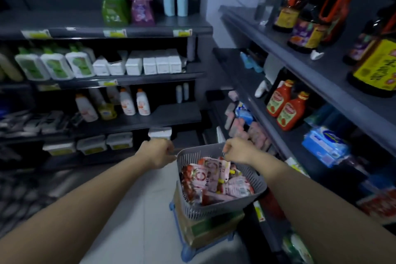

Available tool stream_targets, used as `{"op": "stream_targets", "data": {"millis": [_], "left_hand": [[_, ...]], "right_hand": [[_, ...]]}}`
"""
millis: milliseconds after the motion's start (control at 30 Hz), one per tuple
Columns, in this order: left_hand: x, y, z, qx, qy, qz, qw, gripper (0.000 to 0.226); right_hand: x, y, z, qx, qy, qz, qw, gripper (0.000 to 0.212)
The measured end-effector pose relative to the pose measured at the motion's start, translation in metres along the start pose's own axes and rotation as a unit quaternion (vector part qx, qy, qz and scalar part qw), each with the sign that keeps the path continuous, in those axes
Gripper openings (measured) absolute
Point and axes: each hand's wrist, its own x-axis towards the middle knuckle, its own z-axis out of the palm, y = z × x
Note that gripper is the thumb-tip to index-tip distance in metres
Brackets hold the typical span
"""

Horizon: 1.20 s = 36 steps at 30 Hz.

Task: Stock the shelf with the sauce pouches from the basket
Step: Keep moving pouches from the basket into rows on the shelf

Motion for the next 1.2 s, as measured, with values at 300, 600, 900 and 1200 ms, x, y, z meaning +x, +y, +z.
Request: {"op": "stream_targets", "data": {"millis": [300, 600, 900, 1200], "left_hand": [[0.049, -0.009, 0.042, -0.010, -0.060, -0.003, 0.998, 0.029], [0.106, 0.021, 0.083, 0.010, -0.126, -0.053, 0.991, 0.028], [0.159, 0.056, 0.132, -0.003, -0.170, -0.079, 0.982, 0.033], [0.210, 0.050, 0.178, 0.016, -0.204, -0.053, 0.977, 0.065]], "right_hand": [[0.057, 0.011, 0.044, 0.003, -0.103, 0.055, 0.993, 0.031], [0.124, 0.077, 0.053, -0.004, -0.167, 0.068, 0.984, 0.011], [0.178, 0.146, 0.072, 0.001, -0.249, 0.056, 0.967, 0.014], [0.210, 0.182, 0.116, 0.153, -0.261, 0.171, 0.938, 0.014]]}}
